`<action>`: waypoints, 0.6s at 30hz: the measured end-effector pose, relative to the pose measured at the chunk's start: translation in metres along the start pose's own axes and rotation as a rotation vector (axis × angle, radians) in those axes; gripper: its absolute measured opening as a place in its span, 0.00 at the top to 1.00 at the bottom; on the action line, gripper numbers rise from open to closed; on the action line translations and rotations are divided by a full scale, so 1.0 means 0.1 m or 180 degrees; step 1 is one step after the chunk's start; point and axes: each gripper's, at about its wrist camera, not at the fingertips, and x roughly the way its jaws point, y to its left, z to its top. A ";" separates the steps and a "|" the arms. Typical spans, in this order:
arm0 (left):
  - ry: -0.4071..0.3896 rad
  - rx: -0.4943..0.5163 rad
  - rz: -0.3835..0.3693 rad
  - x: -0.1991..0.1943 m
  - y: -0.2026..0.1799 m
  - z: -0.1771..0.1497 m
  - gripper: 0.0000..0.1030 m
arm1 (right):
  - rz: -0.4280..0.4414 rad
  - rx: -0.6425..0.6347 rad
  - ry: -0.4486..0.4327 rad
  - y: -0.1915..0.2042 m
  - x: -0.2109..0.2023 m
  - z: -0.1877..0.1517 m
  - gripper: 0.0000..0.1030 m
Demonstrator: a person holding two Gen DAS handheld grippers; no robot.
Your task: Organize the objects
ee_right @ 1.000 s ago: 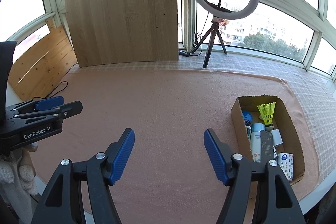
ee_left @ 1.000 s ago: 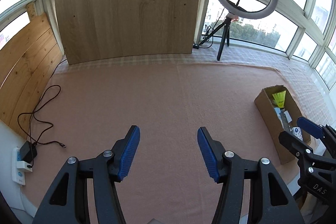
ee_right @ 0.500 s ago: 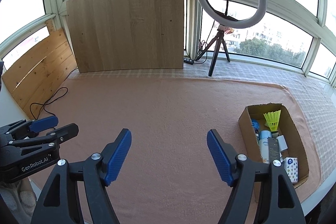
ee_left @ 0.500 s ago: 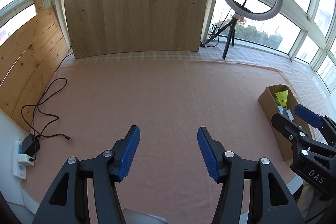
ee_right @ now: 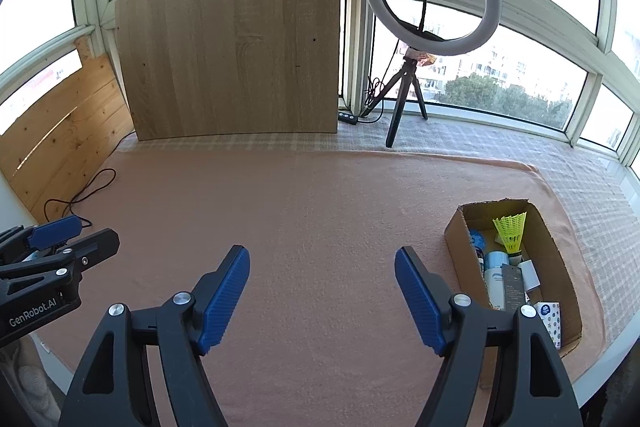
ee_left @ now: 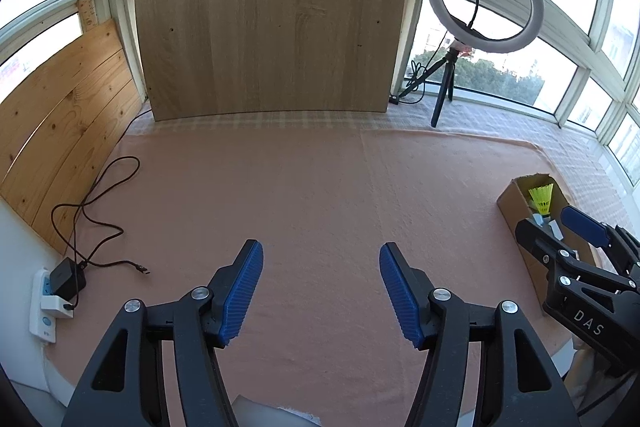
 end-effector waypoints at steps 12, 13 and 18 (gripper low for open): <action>0.0002 -0.0020 0.0029 -0.01 -0.01 -0.03 0.33 | 0.0012 0.0018 0.0026 -0.03 0.01 -0.02 0.31; 0.0002 -0.0018 0.0028 -0.01 -0.01 -0.03 0.33 | 0.0013 0.0022 0.0024 -0.03 0.01 -0.03 0.31; 0.0025 -0.0024 0.0016 0.00 -0.01 -0.04 0.33 | 0.0001 0.0029 0.0015 -0.03 0.00 -0.04 0.30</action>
